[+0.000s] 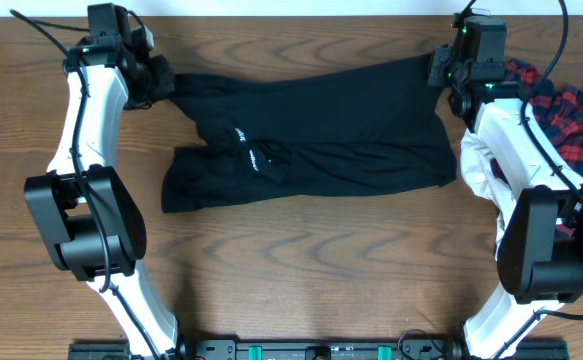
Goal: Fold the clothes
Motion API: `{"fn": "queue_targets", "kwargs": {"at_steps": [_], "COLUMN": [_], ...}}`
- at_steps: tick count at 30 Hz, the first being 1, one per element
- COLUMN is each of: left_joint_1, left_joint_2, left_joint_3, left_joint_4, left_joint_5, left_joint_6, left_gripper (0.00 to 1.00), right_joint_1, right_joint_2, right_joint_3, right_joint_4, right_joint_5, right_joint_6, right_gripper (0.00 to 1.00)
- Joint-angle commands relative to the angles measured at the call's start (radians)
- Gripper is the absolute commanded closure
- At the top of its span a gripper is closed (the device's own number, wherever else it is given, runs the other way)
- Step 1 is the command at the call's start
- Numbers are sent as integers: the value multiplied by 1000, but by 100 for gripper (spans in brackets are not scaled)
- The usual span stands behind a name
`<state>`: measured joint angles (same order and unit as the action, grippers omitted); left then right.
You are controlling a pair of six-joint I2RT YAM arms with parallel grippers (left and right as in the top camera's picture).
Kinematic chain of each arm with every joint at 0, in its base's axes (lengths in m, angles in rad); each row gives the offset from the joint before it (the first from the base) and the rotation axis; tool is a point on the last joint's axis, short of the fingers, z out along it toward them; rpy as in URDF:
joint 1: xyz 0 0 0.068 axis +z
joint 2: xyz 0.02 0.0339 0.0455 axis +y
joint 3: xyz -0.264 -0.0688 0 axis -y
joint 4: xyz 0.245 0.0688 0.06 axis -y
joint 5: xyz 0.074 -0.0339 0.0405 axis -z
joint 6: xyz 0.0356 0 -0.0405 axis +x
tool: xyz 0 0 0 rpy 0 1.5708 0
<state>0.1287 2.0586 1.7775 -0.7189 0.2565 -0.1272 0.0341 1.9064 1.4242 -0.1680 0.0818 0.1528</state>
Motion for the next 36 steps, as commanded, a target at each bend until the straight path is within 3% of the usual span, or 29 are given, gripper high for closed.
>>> {"fn": "queue_targets", "kwargs": {"at_steps": [1, 11, 24, 36], "left_joint_1": [-6, -6, -8, -8], "left_joint_2": [-24, -24, -24, -24], "left_joint_3": [-6, -6, -6, -6], "left_joint_4": [47, 151, -217, -413], "left_joint_5": [-3, -2, -3, -3], "left_joint_6": [-5, -8, -8, -8], "left_gripper": [94, 94, 94, 94], "right_joint_1": [-1, -1, -1, -1], "right_joint_2": [-6, -6, -6, -6], "right_joint_3": [18, 18, 18, 18], "right_joint_4": [13, 32, -234, -490], "right_joint_5": [26, 26, 26, 25], "right_joint_6": [-8, -9, -8, 19], "right_gripper": [99, 99, 99, 99]}}
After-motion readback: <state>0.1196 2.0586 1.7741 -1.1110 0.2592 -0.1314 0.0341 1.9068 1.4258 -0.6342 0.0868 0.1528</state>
